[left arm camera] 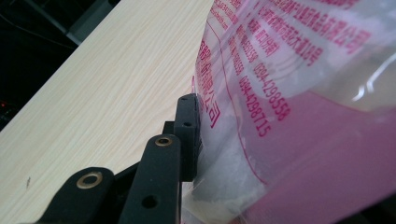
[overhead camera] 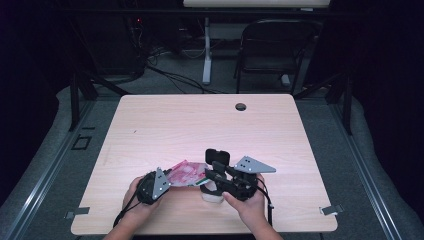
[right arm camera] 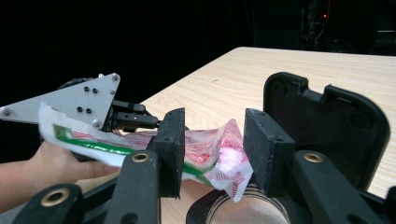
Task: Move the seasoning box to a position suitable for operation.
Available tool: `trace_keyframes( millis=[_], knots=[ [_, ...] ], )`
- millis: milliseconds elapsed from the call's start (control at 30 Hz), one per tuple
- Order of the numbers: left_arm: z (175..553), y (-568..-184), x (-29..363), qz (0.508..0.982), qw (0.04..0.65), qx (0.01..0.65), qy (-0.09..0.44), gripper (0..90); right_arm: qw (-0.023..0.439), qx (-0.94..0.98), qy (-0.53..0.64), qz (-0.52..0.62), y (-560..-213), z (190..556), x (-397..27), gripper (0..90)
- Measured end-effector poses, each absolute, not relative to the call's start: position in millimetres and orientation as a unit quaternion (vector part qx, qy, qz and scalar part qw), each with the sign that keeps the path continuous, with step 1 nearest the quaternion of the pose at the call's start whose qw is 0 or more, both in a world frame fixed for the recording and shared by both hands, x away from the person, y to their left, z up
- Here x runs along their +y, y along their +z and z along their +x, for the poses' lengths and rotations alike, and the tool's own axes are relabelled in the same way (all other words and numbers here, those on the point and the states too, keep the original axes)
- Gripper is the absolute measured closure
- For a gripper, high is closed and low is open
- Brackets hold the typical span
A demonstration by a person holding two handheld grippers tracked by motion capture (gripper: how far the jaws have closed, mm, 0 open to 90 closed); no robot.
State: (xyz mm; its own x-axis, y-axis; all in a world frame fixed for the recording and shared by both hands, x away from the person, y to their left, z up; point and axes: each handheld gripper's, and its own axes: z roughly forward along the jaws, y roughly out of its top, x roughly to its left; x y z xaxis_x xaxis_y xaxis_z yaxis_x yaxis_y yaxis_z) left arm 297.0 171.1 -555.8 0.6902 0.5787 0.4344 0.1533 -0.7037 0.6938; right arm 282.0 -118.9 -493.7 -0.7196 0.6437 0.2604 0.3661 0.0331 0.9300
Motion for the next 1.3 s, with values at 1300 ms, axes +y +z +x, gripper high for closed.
trace_keyframes(
  millis=[1300],
  knots=[
    [312.9, -559.6, 190.4, 0.845, 0.385, 0.281, 0.243, 76.8, 0.123, 0.696, 0.606, 0.365, -493.0, 282.9, -125.5, 55.7]
  ],
)
